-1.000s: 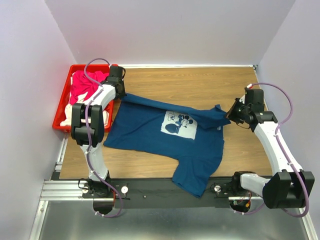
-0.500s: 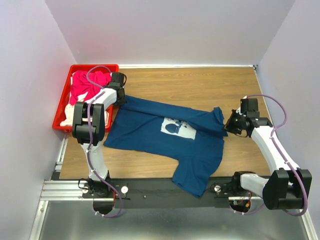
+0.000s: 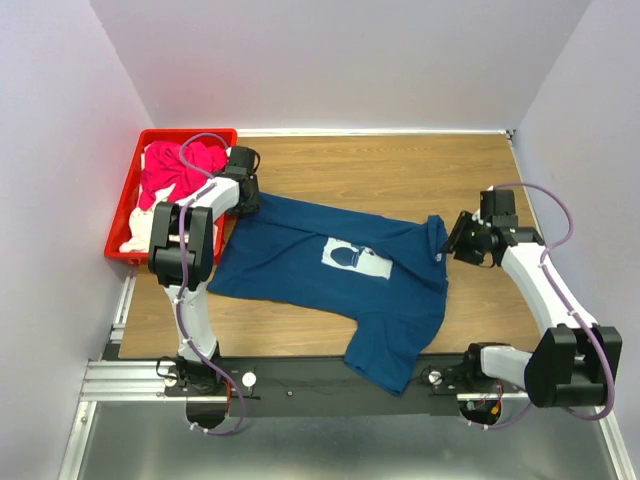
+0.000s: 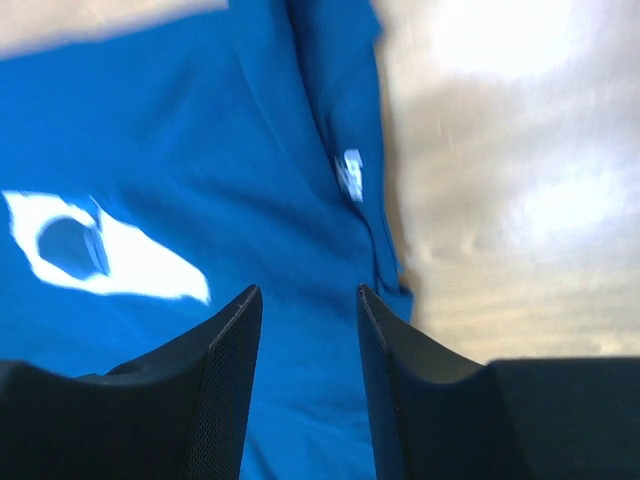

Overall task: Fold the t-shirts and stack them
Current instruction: Fold the tshirt

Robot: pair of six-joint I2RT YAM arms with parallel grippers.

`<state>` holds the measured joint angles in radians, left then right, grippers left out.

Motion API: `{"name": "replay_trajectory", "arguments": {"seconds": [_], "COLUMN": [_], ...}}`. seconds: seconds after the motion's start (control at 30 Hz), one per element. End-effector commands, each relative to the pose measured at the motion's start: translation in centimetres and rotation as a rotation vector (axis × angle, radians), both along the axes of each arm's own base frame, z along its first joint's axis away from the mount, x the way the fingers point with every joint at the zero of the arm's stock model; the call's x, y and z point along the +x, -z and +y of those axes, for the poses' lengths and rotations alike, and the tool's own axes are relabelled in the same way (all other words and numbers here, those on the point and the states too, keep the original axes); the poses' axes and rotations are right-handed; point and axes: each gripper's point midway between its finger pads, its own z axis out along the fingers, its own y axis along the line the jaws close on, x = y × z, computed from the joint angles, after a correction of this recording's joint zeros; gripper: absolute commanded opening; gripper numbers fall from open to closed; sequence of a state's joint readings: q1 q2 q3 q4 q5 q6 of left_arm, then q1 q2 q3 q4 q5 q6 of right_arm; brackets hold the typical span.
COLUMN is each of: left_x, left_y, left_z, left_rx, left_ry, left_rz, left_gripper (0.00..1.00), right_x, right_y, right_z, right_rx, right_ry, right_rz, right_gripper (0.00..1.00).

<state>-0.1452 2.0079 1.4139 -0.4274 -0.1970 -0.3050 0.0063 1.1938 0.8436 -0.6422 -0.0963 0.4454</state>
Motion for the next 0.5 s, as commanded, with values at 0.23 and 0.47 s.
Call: {"name": "replay_trajectory", "arguments": {"seconds": [0.23,0.47], "left_x": [1.3,1.8], "left_y": [-8.3,-9.2], "left_z": [-1.2,-3.6], "left_rx": [-0.039,-0.047], "left_ry": [-0.022,0.034], "left_rz": [-0.183,-0.215], "left_gripper": [0.77,0.72], "right_x": [8.6,11.9], "right_y": [-2.5,0.0], "right_z": [-1.3,-2.2], "right_rx": [-0.024,-0.052], "right_ry": [0.117,0.178], "right_rz": [-0.151,-0.140], "right_gripper": [0.50,0.50]}}
